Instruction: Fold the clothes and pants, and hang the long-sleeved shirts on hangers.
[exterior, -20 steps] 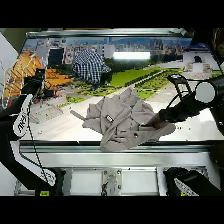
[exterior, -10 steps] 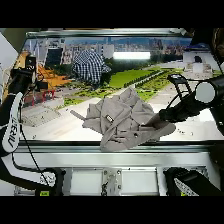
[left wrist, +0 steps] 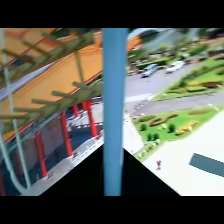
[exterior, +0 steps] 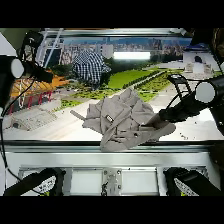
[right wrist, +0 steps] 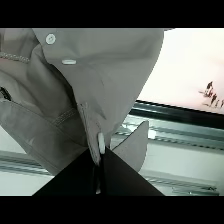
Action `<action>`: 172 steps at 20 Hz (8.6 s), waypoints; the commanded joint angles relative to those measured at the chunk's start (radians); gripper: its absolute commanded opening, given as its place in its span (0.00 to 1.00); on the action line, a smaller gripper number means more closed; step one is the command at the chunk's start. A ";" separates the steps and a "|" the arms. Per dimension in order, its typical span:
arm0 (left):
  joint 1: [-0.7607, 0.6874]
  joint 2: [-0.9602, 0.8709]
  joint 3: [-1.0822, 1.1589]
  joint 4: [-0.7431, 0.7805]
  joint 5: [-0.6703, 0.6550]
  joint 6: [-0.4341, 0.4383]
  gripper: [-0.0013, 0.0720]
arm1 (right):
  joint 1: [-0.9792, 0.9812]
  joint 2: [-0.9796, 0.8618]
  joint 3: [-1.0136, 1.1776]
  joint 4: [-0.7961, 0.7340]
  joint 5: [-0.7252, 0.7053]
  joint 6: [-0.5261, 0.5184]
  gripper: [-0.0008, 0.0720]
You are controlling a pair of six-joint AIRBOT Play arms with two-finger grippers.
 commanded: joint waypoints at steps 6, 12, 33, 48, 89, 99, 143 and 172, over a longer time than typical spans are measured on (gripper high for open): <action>0.011 0.150 0.000 -0.460 -0.336 0.536 0.04 | 0.001 0.000 0.000 0.000 0.000 0.000 0.04; 0.030 0.267 -0.312 -0.601 -0.490 0.888 0.04 | 0.001 0.000 0.000 0.001 0.000 0.000 0.04; -0.192 -0.030 -0.567 -0.806 -0.231 1.018 0.03 | 0.001 0.000 0.052 0.017 0.022 -0.071 0.04; -0.193 -0.100 -0.525 -0.906 -0.182 1.051 0.03 | 0.217 -0.186 0.390 0.020 0.003 0.033 0.04; -0.192 -0.100 -0.525 -0.905 -0.185 1.050 0.04 | 0.107 -0.274 0.475 0.578 -0.030 -0.447 0.79; -0.193 -0.100 -0.525 -0.904 -0.196 1.050 0.04 | -0.390 -0.264 0.286 1.007 0.150 -1.092 0.80; -0.192 -0.100 -0.525 -0.903 -0.189 1.050 0.04 | -0.568 -0.343 -0.269 1.146 -0.018 -1.740 0.85; -0.192 -0.100 -0.525 -0.893 -0.207 1.049 0.05 | -0.571 -0.343 -0.269 1.146 -0.030 -1.740 0.03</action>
